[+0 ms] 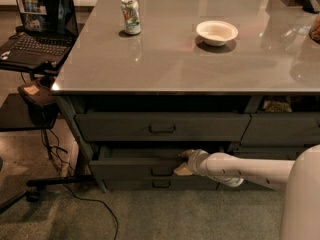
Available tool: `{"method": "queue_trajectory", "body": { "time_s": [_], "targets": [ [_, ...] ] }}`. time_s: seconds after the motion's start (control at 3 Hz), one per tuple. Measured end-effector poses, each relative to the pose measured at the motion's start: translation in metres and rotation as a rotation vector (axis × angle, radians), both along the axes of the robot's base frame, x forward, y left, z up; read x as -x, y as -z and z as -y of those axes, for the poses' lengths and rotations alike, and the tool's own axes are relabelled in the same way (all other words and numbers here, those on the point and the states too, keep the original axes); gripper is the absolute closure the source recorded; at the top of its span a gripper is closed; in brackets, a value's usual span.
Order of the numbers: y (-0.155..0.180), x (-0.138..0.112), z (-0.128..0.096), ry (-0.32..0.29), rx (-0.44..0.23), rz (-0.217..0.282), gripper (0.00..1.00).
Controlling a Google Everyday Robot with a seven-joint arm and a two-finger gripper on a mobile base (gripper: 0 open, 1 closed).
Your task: Open middle drawer
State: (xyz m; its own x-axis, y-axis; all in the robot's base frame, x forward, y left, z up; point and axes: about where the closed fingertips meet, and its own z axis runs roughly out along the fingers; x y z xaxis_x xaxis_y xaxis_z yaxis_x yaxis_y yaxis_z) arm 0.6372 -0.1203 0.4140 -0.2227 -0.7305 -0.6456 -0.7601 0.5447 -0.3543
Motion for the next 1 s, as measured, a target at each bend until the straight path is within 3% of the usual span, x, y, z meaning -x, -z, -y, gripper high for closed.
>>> {"method": "queue_trajectory", "body": {
  "time_s": [1.0],
  "targets": [
    [0.0019, 0.0111, 0.0007, -0.004, -0.011, -0.016, 1.0]
  ]
}}
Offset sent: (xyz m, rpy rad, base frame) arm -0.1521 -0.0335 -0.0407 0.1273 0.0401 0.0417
